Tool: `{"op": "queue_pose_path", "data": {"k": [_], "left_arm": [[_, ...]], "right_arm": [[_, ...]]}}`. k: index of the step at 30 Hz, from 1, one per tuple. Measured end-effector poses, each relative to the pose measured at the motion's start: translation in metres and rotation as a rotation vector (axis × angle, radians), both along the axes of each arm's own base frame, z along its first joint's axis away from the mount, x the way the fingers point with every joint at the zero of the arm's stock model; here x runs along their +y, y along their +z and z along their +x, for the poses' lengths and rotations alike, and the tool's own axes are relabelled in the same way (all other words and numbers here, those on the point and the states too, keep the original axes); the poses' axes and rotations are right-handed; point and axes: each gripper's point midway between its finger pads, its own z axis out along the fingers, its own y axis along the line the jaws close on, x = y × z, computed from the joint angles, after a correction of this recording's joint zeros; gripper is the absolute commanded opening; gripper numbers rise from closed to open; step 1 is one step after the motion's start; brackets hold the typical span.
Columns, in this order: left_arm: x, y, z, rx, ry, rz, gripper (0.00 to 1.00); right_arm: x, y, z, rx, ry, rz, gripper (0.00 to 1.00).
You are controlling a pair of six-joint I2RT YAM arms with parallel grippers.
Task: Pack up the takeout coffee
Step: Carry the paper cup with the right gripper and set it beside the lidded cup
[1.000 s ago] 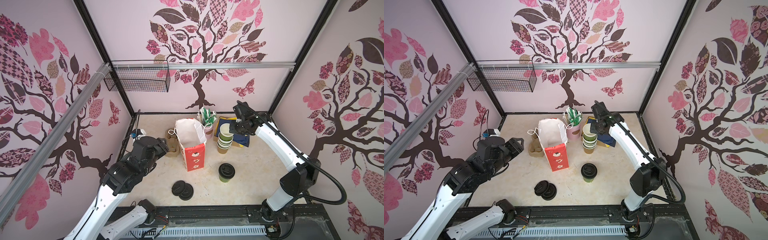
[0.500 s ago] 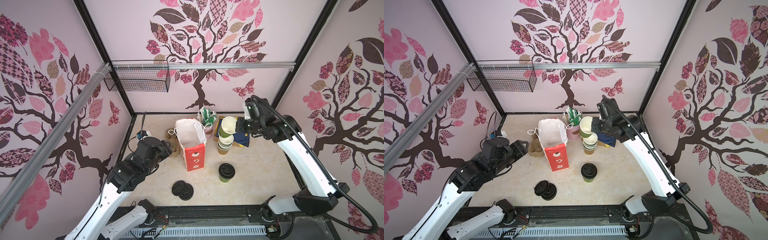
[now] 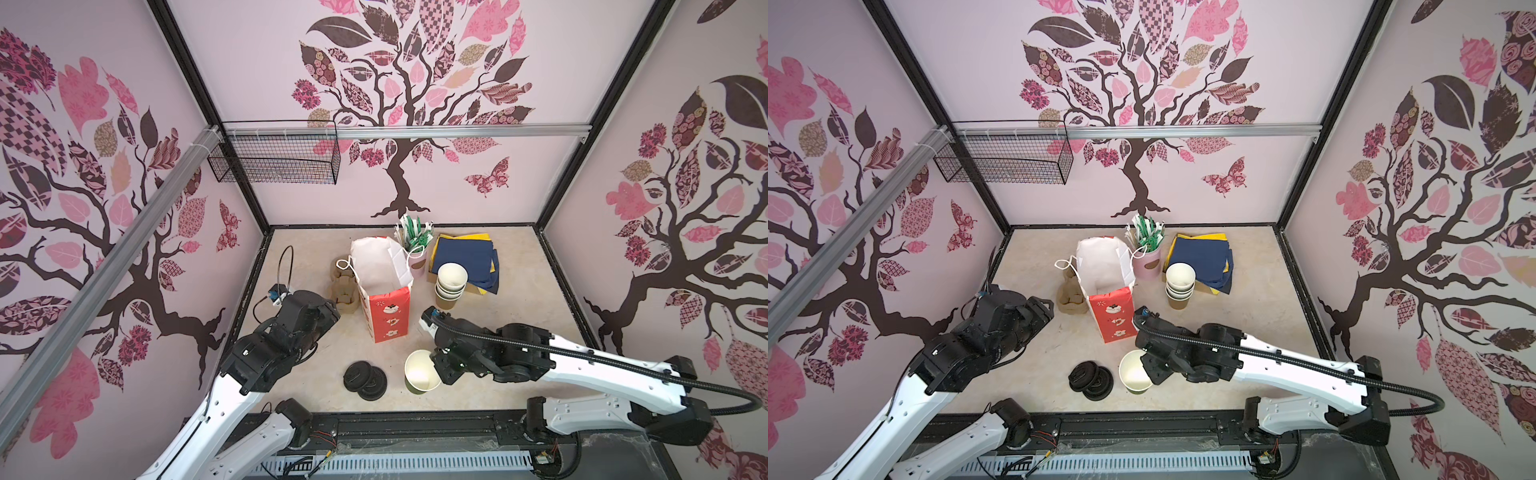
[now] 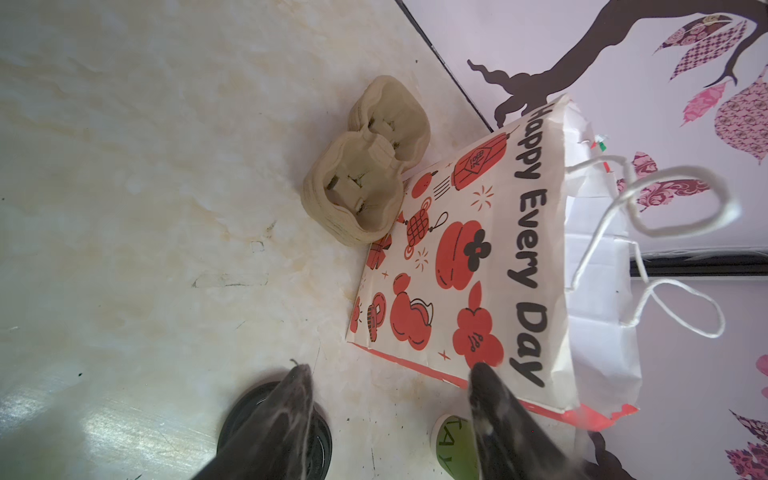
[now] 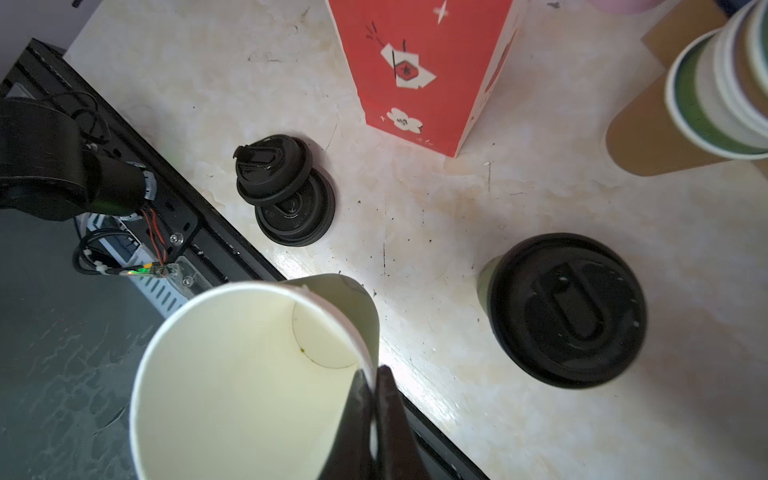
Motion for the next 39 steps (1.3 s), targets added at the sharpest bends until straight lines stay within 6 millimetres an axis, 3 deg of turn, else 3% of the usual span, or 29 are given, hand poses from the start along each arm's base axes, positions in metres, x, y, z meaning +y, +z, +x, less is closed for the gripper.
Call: {"op": "queue_pose_path", "data": {"k": [5,10,22,27,36,39], "left_arm": [[0.005,-0.01,-0.007,0.018,0.039,-0.037,0.63],[0.008,-0.021,-0.014,0.039,0.064,-0.068,0.63],[0.007,-0.034,-0.017,0.076,0.074,-0.077,0.64],[0.008,-0.033,-0.018,0.069,0.078,-0.087,0.64],[0.007,-0.036,-0.017,0.082,0.085,-0.086,0.64],[0.006,-0.038,-0.016,0.09,0.085,-0.08,0.64]], "right_arm": [[-0.003,-0.034,0.006,-0.011,-0.038,-0.033,0.0],[0.007,-0.041,0.017,-0.04,-0.088,0.0,0.0],[0.008,-0.067,0.035,-0.016,-0.189,-0.015,0.0],[0.009,-0.072,0.038,-0.008,-0.203,-0.026,0.12],[0.006,-0.079,0.038,-0.003,-0.203,-0.065,0.48],[0.005,-0.072,0.039,-0.009,-0.194,-0.071,0.51]]}}
